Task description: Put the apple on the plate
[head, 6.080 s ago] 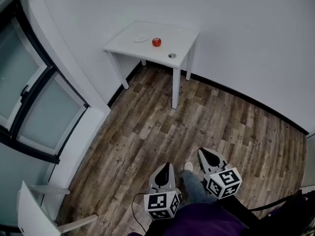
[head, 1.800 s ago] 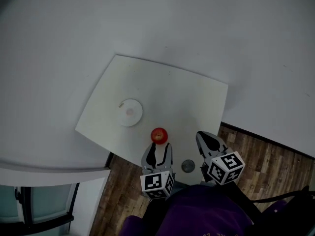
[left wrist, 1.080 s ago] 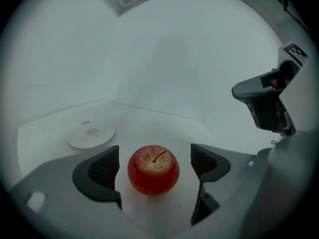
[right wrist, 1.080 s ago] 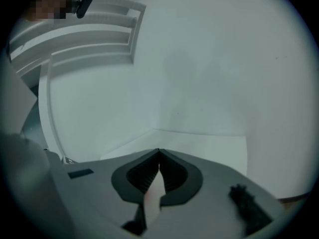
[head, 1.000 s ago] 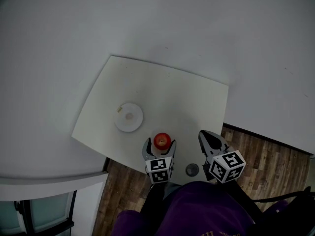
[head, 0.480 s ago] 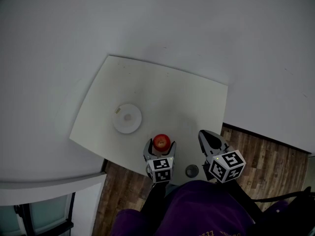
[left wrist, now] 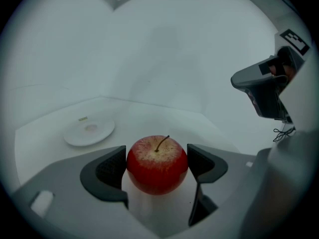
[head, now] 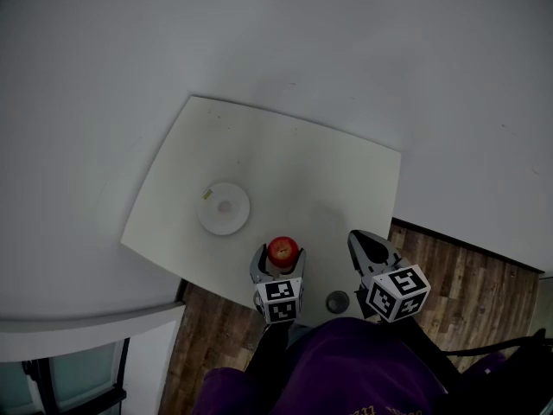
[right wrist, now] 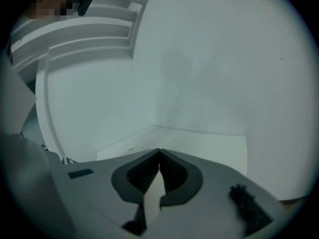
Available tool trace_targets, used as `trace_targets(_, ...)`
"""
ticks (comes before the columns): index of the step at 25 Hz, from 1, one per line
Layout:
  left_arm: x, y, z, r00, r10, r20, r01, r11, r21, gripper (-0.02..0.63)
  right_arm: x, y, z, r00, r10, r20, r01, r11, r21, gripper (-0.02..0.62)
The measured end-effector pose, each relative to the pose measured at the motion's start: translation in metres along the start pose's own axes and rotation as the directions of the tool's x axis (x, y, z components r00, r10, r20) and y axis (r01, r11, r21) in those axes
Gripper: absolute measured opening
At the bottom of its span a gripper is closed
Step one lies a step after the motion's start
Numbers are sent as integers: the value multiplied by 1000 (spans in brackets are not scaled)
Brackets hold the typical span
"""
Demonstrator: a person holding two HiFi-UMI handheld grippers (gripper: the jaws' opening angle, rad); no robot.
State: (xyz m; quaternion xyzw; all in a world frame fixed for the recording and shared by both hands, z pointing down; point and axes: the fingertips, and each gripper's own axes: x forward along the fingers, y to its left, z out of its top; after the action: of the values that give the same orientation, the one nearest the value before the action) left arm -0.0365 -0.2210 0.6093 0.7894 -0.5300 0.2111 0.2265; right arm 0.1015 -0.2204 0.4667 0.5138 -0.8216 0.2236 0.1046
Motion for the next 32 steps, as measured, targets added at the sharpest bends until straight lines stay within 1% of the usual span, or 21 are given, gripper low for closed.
trace_targets(4, -5, 12, 11, 999, 27, 32, -26, 999, -36, 390, 1, 2, -1, 1000, 5, -4, -5, 1000, -3, 11)
trace_targets(9, -12, 32, 22, 995, 70, 67, -67, 996, -58, 390, 8, 8, -4, 1000, 23, -18, -24, 1000, -14, 11)
trace_targets(16, -25, 65, 31, 986, 140, 95, -132, 988, -85, 390, 30, 38, -1, 993, 108, -39, -111, 991, -73, 11)
trace_targets(22, -29, 100, 51, 972, 192, 134, -180, 979, -93, 390, 44, 53, 3, 987, 152, -50, -156, 983, -96, 11)
trace_targets(27, -20, 126, 64, 964, 220, 151, -208, 974, -90, 390, 46, 55, 0, 986, 153, -65, -159, 982, -106, 11)
trace_targets(32, -7, 150, 70, 960, 245, 137, -237, 969, -77, 390, 52, 52, 1, 988, 141, -66, -147, 984, -97, 11)
